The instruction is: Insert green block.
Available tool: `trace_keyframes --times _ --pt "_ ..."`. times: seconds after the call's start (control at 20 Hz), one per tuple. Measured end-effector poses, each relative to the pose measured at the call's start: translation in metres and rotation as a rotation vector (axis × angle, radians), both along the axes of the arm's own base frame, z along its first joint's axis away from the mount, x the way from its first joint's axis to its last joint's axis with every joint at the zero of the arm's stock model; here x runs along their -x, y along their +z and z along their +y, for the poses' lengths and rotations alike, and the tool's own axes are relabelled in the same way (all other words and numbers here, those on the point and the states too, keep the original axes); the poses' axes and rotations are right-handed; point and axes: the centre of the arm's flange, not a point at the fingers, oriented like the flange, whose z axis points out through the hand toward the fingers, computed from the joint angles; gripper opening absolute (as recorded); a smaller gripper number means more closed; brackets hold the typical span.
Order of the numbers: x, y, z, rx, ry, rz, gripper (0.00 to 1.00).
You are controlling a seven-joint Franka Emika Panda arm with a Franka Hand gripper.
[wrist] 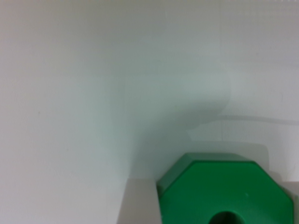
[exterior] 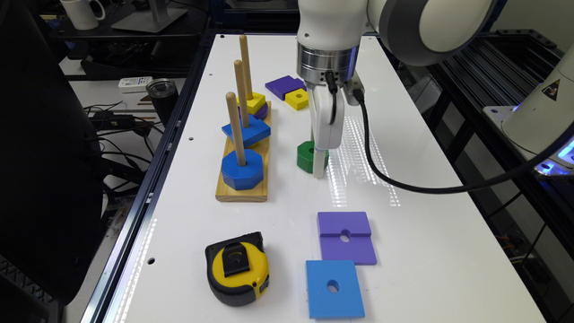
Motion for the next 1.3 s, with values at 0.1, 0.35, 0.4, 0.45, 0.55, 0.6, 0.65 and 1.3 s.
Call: trace_keyframes --times 0.1,0.35,0.4,0.45,0.55,0.6,0.65,1.3 --pt "-0.001 0.004 0.000 0.001 0.000 -0.003 0.00" --pt "-0.002 0.021 -0.001 0.004 0.001 -0.006 0.00" --pt "-0.002 0.026 -0.001 0.005 0.001 -0.006 0.00" --pt "-0.003 0.030 -0.001 0.006 0.001 -0.006 0.00" --pt "-0.003 0.040 -0.001 0.008 0.001 -0.006 0.00" --pt "-0.003 0.045 -0.001 0.009 0.001 -0.006 0.00" --pt "-0.003 0.051 -0.001 0.011 0.002 -0.006 0.00" --pt "0.003 0.124 -0.004 0.024 -0.002 -0.017 0.00"
